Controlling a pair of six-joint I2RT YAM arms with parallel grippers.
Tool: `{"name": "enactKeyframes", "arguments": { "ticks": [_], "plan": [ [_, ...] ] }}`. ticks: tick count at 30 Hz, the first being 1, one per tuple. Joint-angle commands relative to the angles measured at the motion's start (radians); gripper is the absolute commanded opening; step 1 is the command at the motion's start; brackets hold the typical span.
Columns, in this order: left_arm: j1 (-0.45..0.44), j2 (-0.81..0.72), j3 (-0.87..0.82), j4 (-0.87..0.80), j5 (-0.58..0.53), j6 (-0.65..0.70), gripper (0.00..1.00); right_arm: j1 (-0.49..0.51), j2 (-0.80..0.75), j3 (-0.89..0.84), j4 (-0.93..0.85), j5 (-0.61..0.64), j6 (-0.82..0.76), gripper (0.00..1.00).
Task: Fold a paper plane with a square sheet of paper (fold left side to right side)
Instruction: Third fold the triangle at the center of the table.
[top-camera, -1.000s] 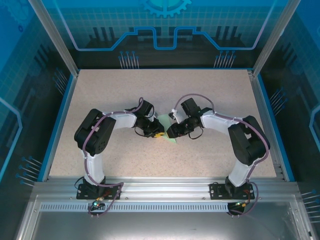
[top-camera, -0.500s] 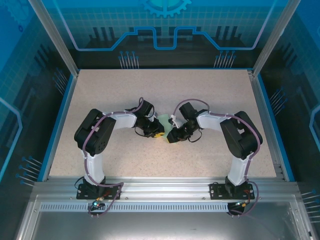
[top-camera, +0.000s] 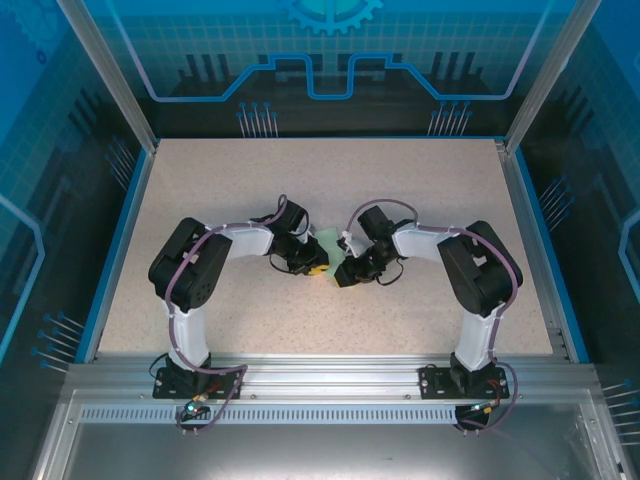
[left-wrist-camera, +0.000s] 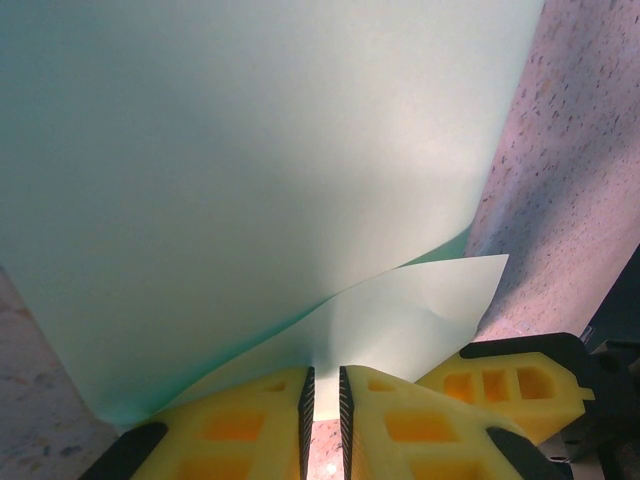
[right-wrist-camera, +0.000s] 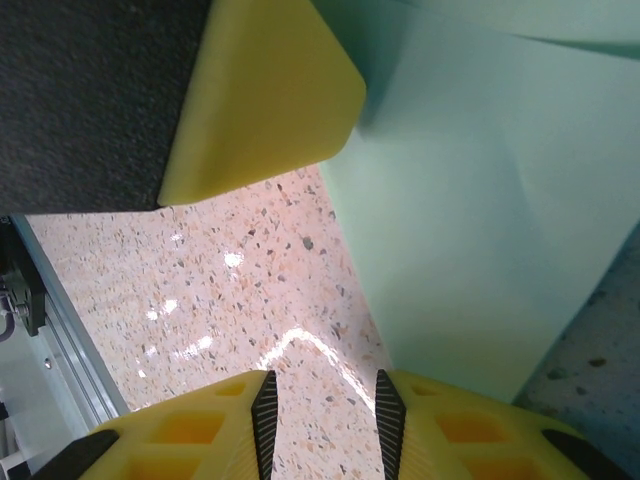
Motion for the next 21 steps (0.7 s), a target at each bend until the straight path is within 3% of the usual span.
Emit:
{"name": "enactKeyframes", "arguments": {
  "ticks": [1, 14, 21],
  "plan": [
    [-0.009, 0.006, -0.026, -0.087, -0.066, 0.023, 0.19, -0.001, 0.031, 0.006, -0.055, 0.016, 0.008, 0.34],
    [-0.007, -0.131, 0.023, -0.111, -0.055, 0.033, 0.25, -0.017, 0.052, -0.054, -0.087, 0.055, 0.043, 0.14],
    [-0.043, -0.129, 0.047, -0.105, -0.020, 0.022, 0.22, -0.018, 0.074, -0.048, -0.080, 0.079, 0.048, 0.06]
  ]
}}
